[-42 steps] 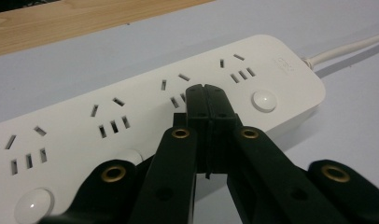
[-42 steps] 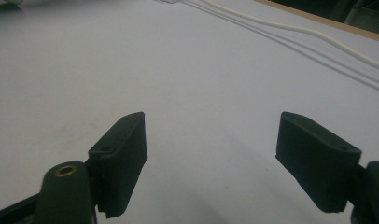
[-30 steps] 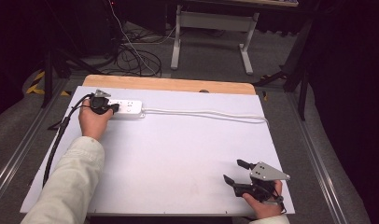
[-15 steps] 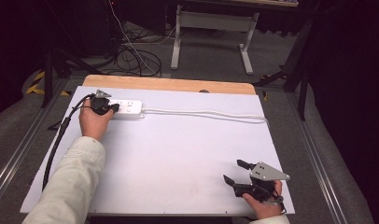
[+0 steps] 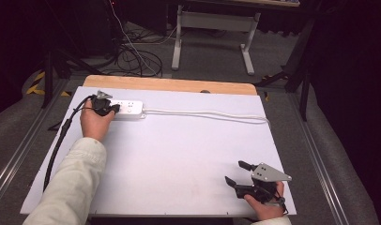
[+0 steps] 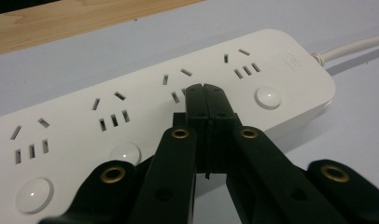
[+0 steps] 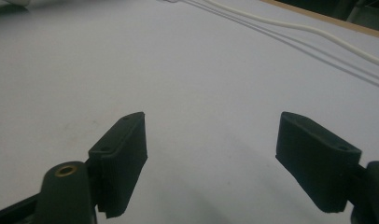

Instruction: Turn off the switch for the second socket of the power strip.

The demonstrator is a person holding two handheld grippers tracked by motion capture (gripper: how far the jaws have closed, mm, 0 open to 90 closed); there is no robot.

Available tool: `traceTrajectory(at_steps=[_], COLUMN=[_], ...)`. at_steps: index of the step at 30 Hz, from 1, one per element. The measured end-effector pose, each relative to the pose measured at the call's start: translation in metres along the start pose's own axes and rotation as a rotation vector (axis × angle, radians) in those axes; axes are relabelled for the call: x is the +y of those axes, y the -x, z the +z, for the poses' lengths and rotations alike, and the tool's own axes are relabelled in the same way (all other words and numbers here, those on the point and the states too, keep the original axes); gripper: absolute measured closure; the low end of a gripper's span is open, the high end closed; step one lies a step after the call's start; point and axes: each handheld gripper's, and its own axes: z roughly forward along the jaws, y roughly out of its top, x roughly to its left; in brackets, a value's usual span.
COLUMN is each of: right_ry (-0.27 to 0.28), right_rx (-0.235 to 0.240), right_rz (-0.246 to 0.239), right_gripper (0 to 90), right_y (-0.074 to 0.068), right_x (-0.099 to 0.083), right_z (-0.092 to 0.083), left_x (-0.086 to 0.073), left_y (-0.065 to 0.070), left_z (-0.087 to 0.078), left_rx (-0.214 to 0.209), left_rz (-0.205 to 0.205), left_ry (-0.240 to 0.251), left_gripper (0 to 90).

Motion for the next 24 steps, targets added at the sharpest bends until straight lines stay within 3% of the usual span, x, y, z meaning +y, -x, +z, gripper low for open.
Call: traceTrajectory(at_steps=[6,15,20,24], right_ry=[-0.004,-0.001,-0.001,0.002], right_rx=[0.001,0.002,0.005,0.008], right_rz=[0.002,0.006,0.006,0.002], right_gripper=[24.8,24.9,24.8,24.9], right_y=[-0.001,0.0,0.0,-0.001], right_x=[0.0,0.0,0.001,0.002], right_z=[0.0,0.0,0.001,0.001], left_x=[0.001,0.003,0.012,0.022], left_y=[0.001,-0.009,-0.008,-0.004], left_z=[0.0,-0.006,-0.023,-0.042], left_rx=[0.011,-0.039,-0.07,-0.063], left_rz=[0.0,-0.055,-0.055,-0.012], left_ry=[-0.011,-0.022,0.012,0.031], left_gripper=[90.0,90.0,90.0,90.0])
